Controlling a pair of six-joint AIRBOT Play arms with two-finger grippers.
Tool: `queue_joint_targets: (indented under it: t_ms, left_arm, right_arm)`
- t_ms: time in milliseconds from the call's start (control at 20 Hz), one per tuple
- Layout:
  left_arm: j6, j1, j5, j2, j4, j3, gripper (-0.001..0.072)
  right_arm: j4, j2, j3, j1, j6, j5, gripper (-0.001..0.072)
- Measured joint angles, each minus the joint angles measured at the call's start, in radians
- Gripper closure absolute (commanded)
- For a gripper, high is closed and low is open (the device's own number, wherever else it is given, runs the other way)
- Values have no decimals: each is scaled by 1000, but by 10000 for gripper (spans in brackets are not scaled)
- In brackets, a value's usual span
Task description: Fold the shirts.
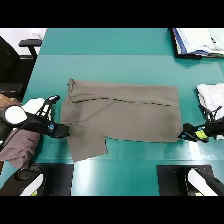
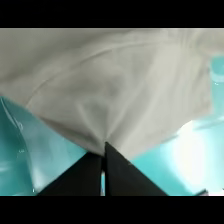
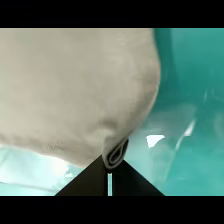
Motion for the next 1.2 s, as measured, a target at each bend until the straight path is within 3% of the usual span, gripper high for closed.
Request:
queue_joint_targets:
  t_ms: [250, 450, 750, 1100, 1150, 1200]
  left_arm:
    - [-69, 0, -171, 162, 1, 35, 686]
    - [-70, 0, -119, 145, 3, 102, 685]
    - [11, 0, 96, -145, 26, 253, 684]
    - [32, 0, 266, -436, 140, 444, 681]
    - [33, 0, 290, -455, 150, 454, 545]
    - [33, 0, 306, -469, 160, 461, 244]
  right_arm:
    - [-130, 158, 92, 42, 23, 163, 698]
    - [-171, 167, 188, 53, 37, 205, 699]
    - [-98, -95, 414, 100, 40, 95, 698]
    - [-41, -478, 739, 221, 36, 4, 695]
    - [-25, -521, 775, 224, 36, -2, 655]
    - [-3, -562, 811, 227, 36, -7, 470]
